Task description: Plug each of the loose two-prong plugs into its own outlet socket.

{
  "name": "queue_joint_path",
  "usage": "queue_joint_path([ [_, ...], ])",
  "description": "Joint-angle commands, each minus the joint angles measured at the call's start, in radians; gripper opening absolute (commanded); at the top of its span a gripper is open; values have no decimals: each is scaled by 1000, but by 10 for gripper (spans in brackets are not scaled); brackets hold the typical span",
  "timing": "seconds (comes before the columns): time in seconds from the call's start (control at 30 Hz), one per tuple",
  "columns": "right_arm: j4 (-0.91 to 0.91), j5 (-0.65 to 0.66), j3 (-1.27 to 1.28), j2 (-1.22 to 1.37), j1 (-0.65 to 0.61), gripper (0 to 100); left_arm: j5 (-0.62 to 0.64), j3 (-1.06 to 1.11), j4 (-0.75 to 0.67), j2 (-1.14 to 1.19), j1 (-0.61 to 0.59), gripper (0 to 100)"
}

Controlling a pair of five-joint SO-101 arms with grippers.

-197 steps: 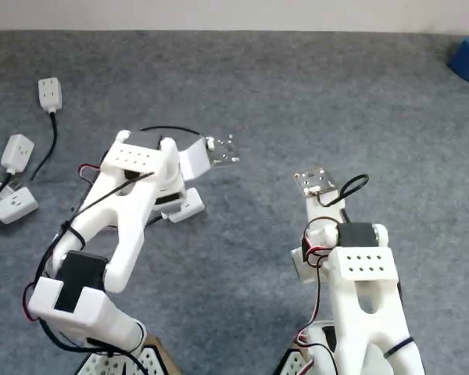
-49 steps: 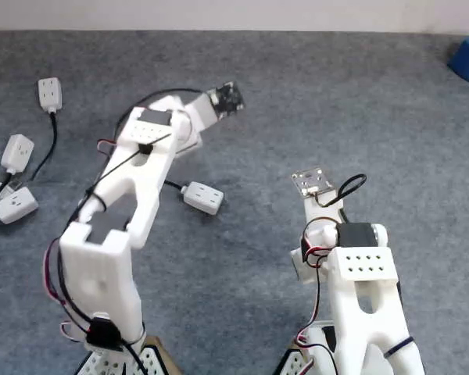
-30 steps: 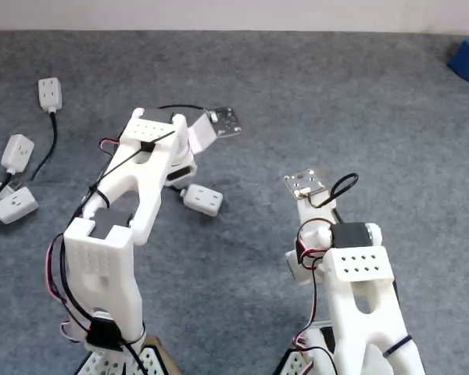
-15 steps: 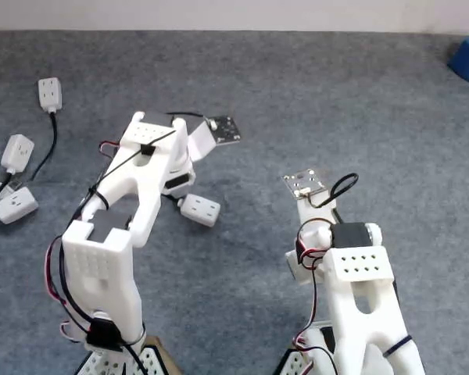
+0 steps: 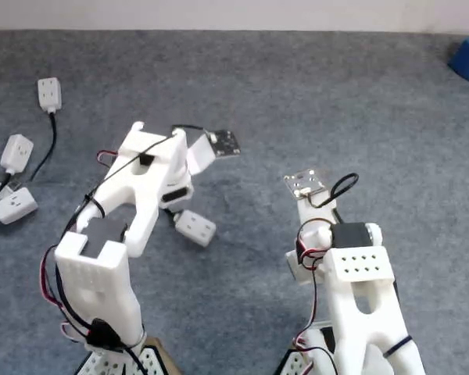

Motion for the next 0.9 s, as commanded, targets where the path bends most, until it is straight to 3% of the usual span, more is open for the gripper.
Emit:
queue_joint_path([
  [0.0,-1,12,-4,-12,-10,271,9,163,-9,-122,53,136],
  [0.2,1,12,-4,-12,-10,271,18,263,-164,-232,45,139],
  [0.3,1,12,-4,-12,-7,271,114,194,-238,-231,-38,140],
  [0.4,1,12,-4,-12,-7,271,203,76,-270,-231,-163,140],
  [0.53,2,12,-4,-12,-7,271,463,-139,-281,-225,-401,140],
  [0.87,4,12,-4,-12,-7,271,485,-642,-146,133,-967,140],
])
